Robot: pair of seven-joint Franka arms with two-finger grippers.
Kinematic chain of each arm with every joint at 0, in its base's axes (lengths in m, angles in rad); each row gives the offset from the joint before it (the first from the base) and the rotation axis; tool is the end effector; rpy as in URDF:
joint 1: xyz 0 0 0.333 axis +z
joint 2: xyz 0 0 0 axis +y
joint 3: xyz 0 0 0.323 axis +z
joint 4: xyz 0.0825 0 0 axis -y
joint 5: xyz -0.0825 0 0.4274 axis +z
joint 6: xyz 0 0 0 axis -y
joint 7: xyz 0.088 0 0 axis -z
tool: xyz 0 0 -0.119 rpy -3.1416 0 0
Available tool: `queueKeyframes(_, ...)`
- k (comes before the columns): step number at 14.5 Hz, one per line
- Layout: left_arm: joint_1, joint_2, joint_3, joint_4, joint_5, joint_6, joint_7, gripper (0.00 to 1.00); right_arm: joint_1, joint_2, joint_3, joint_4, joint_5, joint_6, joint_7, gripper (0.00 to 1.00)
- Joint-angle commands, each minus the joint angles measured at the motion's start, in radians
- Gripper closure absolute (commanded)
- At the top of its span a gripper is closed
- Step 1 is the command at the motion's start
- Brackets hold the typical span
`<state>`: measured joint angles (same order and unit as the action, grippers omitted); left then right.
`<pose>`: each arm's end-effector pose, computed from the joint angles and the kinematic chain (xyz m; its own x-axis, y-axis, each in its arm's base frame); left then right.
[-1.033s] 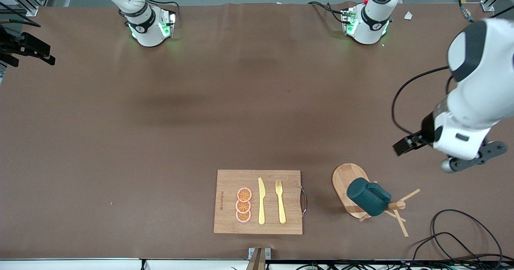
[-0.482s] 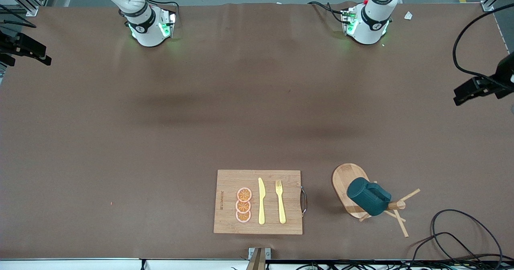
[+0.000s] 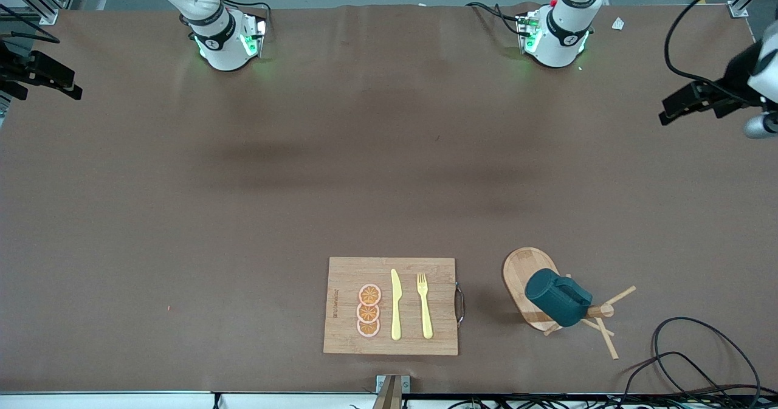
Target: Pass cup and hang on rack
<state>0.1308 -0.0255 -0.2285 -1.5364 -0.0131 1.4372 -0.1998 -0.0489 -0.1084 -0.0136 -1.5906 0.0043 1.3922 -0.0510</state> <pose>0.5721 -0.0595 0.6404 0.9921 0.1010 -0.0743 0.1007 -0.9949 -0.0076 0.5414 -0.0337 0.6566 0.9959 -0.0103 -0.0895 -0.0112 -0.9999 -0.0103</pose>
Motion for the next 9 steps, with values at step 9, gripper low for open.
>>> queueKeyframes(9, 0.036, -0.096, -0.038, -0.062, -0.008, 0.072, 0.019, 0.00, 0.004, 0.004, 0.000, 0.054, 0.016, -0.030, 0.065, 0.00)
